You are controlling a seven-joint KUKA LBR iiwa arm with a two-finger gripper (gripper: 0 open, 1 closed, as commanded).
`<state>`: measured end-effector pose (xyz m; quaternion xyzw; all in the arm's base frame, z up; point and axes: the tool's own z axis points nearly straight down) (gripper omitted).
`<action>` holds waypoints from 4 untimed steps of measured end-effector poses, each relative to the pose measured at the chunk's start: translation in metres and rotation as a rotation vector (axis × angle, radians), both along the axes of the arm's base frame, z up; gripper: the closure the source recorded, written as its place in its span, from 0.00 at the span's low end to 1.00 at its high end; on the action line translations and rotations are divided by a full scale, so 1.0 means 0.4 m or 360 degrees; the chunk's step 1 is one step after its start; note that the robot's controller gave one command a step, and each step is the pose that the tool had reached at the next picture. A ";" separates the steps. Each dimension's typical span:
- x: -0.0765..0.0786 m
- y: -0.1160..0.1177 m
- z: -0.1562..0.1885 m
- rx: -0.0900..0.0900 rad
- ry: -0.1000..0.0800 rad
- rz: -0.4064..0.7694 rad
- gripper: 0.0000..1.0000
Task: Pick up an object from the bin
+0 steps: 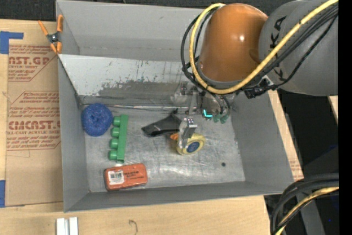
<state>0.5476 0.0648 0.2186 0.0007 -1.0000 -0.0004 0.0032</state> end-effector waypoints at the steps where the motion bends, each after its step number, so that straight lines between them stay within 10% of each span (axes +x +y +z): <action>1: 0.004 -0.001 0.011 0.0001 -0.0013 -0.0001 0.00; 2: 0.058 0.001 -0.119 0.0002 -0.0025 -0.0018 0.00; 3: 0.119 -0.025 -0.358 0.0002 -0.0036 0.0210 1.00; 4: 0.119 -0.025 -0.358 0.0003 -0.0036 0.0211 1.00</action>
Offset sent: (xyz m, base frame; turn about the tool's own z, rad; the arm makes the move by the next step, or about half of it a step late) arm 0.0308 -0.0005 -0.0777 0.0181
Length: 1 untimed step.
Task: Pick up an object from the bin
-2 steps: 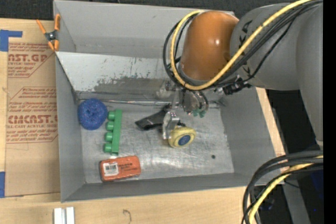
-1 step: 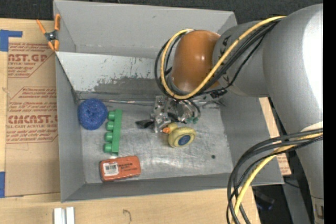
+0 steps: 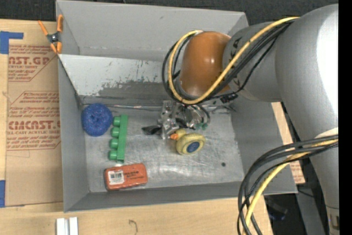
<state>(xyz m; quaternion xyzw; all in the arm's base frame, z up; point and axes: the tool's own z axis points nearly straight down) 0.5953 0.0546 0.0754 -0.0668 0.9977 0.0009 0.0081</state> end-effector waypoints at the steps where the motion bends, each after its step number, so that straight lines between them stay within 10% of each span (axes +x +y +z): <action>1: -0.013 0.036 0.357 -0.0004 0.0018 0.0007 1.00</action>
Offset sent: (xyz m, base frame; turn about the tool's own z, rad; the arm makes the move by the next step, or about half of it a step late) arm 0.0000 0.0000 0.0000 0.0000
